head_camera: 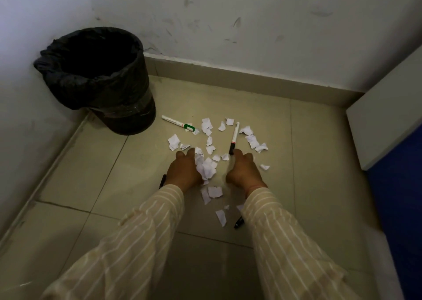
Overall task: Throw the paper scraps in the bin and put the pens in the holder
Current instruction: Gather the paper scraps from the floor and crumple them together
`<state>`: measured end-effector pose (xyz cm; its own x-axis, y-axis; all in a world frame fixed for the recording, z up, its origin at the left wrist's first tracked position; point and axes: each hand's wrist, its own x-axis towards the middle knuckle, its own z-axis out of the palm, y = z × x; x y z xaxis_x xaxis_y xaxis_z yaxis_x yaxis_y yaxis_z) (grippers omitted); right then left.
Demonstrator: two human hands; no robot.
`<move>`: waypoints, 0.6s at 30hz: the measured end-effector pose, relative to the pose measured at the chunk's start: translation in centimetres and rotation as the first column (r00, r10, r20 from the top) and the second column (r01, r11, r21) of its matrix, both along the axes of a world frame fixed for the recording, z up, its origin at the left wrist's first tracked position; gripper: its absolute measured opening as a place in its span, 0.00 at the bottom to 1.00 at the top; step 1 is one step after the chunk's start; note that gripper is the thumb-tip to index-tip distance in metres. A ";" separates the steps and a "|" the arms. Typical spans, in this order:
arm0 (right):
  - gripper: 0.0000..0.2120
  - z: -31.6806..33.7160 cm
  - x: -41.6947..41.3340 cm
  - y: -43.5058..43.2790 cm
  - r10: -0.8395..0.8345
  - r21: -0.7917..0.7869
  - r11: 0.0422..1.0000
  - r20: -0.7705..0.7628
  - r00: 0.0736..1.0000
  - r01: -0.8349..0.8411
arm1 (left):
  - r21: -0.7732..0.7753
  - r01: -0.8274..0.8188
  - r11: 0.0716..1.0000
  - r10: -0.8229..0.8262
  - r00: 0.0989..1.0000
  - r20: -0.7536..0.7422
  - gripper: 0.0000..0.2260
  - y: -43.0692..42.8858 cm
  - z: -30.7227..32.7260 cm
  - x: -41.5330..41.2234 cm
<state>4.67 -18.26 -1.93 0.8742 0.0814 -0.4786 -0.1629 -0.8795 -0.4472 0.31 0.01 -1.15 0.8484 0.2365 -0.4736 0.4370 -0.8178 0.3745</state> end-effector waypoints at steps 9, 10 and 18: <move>0.10 -2.8 -2.9 4.1 -0.097 0.313 0.949 0.142 0.985 0.048 | -0.328 -0.151 0.933 0.205 0.969 0.139 0.12 -2.9 -1.3 -1.1; 0.07 -2.7 -2.8 3.7 -0.131 0.348 0.934 0.127 0.983 0.079 | -0.417 -0.205 0.886 0.269 0.958 0.100 0.13 -2.8 -1.3 -1.3; 0.09 3.1 0.5 4.8 -0.127 0.664 0.743 0.014 0.992 0.085 | -0.729 -0.334 0.598 0.589 0.800 0.116 0.15 0.1 4.9 -0.4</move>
